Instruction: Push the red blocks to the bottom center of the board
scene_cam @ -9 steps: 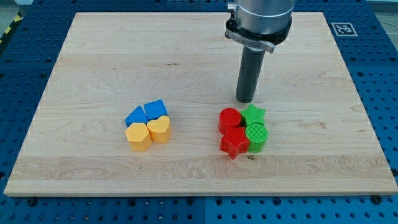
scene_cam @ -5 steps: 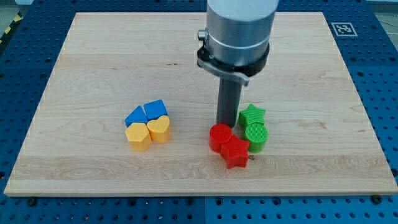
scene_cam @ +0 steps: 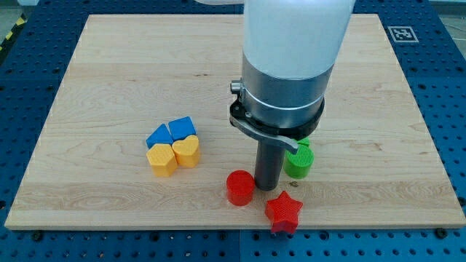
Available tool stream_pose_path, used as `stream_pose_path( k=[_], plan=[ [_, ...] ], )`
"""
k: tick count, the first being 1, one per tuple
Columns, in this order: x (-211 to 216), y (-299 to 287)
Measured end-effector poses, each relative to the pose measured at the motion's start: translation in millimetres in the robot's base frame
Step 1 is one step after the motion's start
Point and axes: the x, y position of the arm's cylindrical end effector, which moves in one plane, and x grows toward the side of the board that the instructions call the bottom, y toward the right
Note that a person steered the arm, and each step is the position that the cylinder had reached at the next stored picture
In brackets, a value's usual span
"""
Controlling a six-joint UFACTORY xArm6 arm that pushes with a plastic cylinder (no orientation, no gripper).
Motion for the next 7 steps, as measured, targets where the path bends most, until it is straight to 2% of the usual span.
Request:
stream_pose_path(
  k=[2,4,7],
  plan=[
    [0,3],
    [2,39],
    [46,77]
  ],
)
